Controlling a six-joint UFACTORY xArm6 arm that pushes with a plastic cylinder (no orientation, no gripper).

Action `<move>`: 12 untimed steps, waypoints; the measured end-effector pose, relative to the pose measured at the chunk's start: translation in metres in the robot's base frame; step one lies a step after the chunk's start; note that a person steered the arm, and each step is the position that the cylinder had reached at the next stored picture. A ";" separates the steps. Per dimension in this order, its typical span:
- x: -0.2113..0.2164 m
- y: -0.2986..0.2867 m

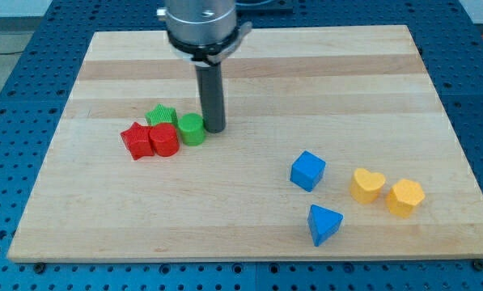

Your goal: Move the blue cube to the top of the yellow heart

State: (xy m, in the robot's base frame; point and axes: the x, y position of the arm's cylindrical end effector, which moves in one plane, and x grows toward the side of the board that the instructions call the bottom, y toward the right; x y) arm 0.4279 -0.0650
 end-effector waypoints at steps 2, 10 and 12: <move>0.000 -0.008; 0.101 0.145; 0.088 0.139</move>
State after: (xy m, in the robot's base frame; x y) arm 0.5158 0.0738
